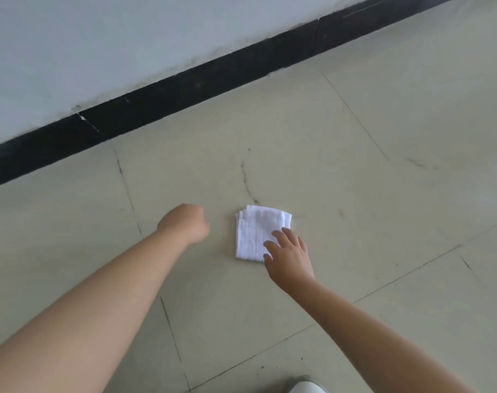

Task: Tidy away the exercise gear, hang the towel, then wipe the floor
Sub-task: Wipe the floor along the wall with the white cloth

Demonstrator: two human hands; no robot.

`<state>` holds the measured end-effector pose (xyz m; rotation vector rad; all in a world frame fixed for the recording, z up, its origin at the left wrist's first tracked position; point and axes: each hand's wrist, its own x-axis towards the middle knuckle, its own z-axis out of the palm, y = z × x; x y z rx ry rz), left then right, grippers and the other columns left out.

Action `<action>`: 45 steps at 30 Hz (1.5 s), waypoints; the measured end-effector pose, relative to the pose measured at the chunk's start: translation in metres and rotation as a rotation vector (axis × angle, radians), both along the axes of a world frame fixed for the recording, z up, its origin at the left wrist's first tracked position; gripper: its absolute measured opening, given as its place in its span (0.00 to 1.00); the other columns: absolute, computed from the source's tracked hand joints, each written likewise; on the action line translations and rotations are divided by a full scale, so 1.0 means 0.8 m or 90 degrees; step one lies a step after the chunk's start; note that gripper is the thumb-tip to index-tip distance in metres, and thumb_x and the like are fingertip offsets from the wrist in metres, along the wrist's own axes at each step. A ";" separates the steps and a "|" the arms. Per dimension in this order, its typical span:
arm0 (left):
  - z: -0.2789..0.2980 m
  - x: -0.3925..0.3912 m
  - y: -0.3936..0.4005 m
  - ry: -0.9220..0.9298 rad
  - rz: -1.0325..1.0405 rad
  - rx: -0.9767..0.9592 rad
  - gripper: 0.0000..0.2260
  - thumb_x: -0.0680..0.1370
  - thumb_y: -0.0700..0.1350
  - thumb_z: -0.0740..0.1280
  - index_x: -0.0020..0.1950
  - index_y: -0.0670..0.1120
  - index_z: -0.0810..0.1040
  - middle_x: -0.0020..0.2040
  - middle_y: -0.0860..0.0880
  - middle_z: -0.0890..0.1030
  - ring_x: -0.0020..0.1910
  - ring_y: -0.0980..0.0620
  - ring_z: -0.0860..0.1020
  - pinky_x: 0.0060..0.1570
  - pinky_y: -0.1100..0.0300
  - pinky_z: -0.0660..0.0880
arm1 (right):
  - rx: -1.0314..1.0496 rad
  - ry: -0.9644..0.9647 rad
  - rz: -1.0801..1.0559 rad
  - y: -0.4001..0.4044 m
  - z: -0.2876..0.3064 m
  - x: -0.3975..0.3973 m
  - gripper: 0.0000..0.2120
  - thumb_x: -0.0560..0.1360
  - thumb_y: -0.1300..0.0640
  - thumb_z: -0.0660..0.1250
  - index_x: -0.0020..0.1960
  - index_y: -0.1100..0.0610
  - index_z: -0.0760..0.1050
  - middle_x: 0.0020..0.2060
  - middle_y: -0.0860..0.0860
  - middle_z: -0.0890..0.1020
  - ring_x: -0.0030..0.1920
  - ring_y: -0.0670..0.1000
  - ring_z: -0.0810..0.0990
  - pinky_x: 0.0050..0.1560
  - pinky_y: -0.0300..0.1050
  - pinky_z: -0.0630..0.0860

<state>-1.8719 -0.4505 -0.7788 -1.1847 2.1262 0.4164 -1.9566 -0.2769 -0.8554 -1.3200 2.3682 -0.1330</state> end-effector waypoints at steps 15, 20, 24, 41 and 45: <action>-0.058 0.017 -0.058 -0.021 -0.132 -0.026 0.17 0.81 0.47 0.56 0.67 0.43 0.70 0.67 0.42 0.71 0.68 0.43 0.69 0.64 0.53 0.69 | 0.160 0.008 0.089 -0.046 -0.068 0.002 0.22 0.78 0.45 0.46 0.64 0.44 0.73 0.62 0.48 0.80 0.60 0.56 0.80 0.71 0.53 0.61; -0.090 0.017 -0.064 0.043 -0.078 0.027 0.16 0.80 0.47 0.57 0.66 0.44 0.72 0.66 0.43 0.71 0.67 0.44 0.70 0.63 0.55 0.70 | 0.117 -0.008 -0.054 -0.057 -0.073 -0.003 0.32 0.80 0.47 0.32 0.69 0.53 0.69 0.67 0.48 0.75 0.66 0.56 0.74 0.72 0.46 0.42; -0.100 0.023 -0.072 0.103 -0.021 0.066 0.15 0.81 0.46 0.58 0.66 0.45 0.72 0.67 0.43 0.71 0.66 0.44 0.70 0.61 0.57 0.69 | 0.113 -0.006 -0.223 -0.060 -0.081 -0.059 0.30 0.77 0.43 0.32 0.77 0.50 0.41 0.77 0.45 0.43 0.77 0.50 0.40 0.74 0.49 0.34; -0.103 0.070 -0.111 0.206 0.146 0.117 0.12 0.80 0.41 0.61 0.61 0.40 0.77 0.62 0.43 0.78 0.63 0.46 0.74 0.59 0.60 0.69 | 0.047 -0.071 -0.374 -0.123 -0.073 -0.080 0.24 0.83 0.58 0.45 0.77 0.56 0.42 0.77 0.49 0.42 0.77 0.49 0.39 0.75 0.46 0.39; -0.102 0.077 -0.112 0.191 0.154 0.141 0.12 0.80 0.41 0.62 0.61 0.40 0.77 0.60 0.43 0.79 0.61 0.47 0.75 0.51 0.63 0.67 | 0.029 -0.130 -0.230 -0.166 -0.067 -0.054 0.24 0.83 0.59 0.45 0.77 0.58 0.43 0.77 0.50 0.43 0.77 0.50 0.39 0.75 0.43 0.40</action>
